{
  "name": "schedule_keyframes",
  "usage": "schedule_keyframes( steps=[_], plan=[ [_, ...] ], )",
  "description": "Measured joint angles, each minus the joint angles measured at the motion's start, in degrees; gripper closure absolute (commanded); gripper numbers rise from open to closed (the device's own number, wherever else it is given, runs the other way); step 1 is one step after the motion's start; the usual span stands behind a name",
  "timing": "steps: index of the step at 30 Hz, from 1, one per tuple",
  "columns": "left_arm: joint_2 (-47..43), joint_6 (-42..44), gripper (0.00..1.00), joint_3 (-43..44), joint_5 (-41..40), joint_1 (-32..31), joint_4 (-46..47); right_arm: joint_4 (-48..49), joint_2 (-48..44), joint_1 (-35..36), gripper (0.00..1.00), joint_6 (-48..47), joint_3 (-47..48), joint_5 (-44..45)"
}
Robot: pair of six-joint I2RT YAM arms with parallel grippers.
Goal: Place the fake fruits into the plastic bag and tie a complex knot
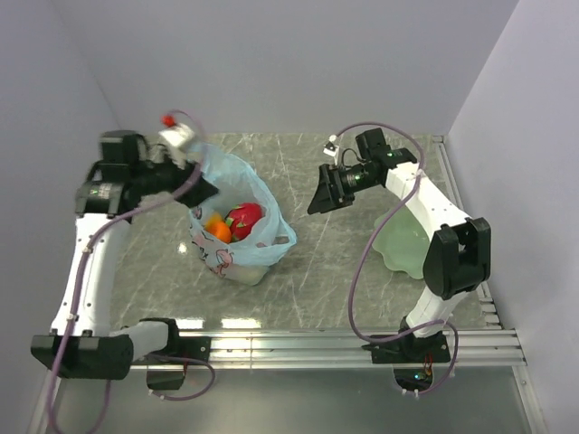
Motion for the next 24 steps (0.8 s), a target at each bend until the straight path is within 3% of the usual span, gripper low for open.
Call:
schedule_keyframes(
  steps=[6, 11, 18, 24],
  plan=[
    [4.0, 12.1, 0.32, 3.4, -5.9, -28.5, -8.4, 5.7, -0.5, -0.2, 0.2, 4.5, -2.2, 1.9],
    [14.3, 14.1, 0.33, 11.1, -12.8, -42.7, -15.3, 8.5, -0.6, -3.8, 0.2, 5.6, -2.6, 5.6],
    [22.1, 13.0, 0.29, 12.2, -18.7, -49.1, -19.3, 10.0, -3.1, -7.7, 0.15, 4.5, -4.7, 9.5],
    [25.7, 12.8, 0.39, 12.5, -19.6, -50.1, -21.4, 10.7, -9.1, -9.6, 0.02, 3.2, -10.2, 11.1]
  ],
)
